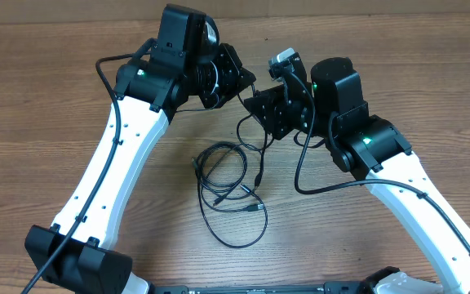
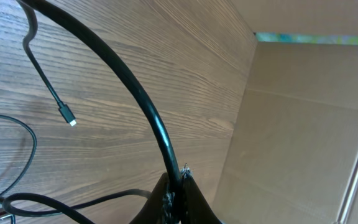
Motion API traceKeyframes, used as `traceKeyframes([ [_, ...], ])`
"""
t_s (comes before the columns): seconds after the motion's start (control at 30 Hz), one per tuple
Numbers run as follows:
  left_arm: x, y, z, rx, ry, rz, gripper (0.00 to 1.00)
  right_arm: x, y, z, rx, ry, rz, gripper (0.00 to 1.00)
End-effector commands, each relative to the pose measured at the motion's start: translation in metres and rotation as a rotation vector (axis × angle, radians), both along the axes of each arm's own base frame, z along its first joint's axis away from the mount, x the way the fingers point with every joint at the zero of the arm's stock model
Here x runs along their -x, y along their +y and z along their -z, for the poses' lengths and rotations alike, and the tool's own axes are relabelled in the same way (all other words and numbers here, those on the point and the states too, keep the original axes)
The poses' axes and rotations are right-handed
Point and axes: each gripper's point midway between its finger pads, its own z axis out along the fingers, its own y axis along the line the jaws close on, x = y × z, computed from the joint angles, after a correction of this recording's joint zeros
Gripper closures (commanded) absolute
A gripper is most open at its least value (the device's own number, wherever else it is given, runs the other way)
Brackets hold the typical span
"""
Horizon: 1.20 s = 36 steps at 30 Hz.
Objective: Untangle cables
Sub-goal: 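Grasp the hanging cable with the right gripper near the left gripper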
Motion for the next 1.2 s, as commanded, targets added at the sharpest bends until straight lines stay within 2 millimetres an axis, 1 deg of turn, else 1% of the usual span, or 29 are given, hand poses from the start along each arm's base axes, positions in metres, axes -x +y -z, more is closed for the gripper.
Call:
traceKeyframes([
  [0.0, 0.006, -0.006, -0.003, 0.039, 0.039, 0.003, 0.96, -0.002, -0.001, -0.001, -0.007, 0.003, 0.011, 0.73],
  [0.23, 0.006, -0.006, -0.003, 0.061, 0.078, -0.029, 0.96, -0.004, -0.001, -0.003, -0.01, -0.007, 0.014, 0.64],
  [0.37, 0.009, -0.009, -0.005, 0.076, 0.085, -0.011, 0.96, -0.007, -0.004, -0.002, 0.003, -0.014, 0.037, 0.63],
  [0.57, 0.013, -0.013, -0.007, 0.105, 0.111, -0.001, 0.96, -0.008, -0.004, -0.004, -0.001, -0.021, 0.036, 0.61],
  [0.6, 0.013, -0.013, -0.007, 0.106, 0.111, 0.0, 0.96, -0.008, -0.004, -0.004, -0.001, -0.021, 0.036, 0.64],
  [0.7, 0.014, -0.014, -0.008, 0.11, 0.114, 0.006, 0.96, -0.008, -0.004, -0.004, -0.001, -0.022, 0.036, 0.79],
  [0.73, 0.015, -0.014, -0.009, 0.117, 0.116, 0.013, 0.96, -0.008, -0.004, -0.004, -0.002, -0.024, 0.037, 0.82],
  [0.83, 0.018, -0.017, -0.01, 0.131, 0.123, 0.03, 0.96, -0.011, -0.006, -0.004, 0.006, -0.03, 0.053, 0.85],
  [0.93, 0.018, -0.017, -0.01, 0.132, 0.124, 0.032, 0.96, -0.012, -0.007, -0.004, 0.011, -0.034, 0.064, 0.95],
  [1.07, 0.018, -0.017, -0.01, 0.132, 0.123, 0.031, 0.95, -0.017, -0.013, -0.003, 0.031, -0.045, 0.101, 0.96],
  [1.17, 0.018, -0.016, -0.01, 0.126, 0.116, 0.032, 0.91, -0.02, -0.016, -0.002, 0.041, -0.05, 0.122, 0.96],
])
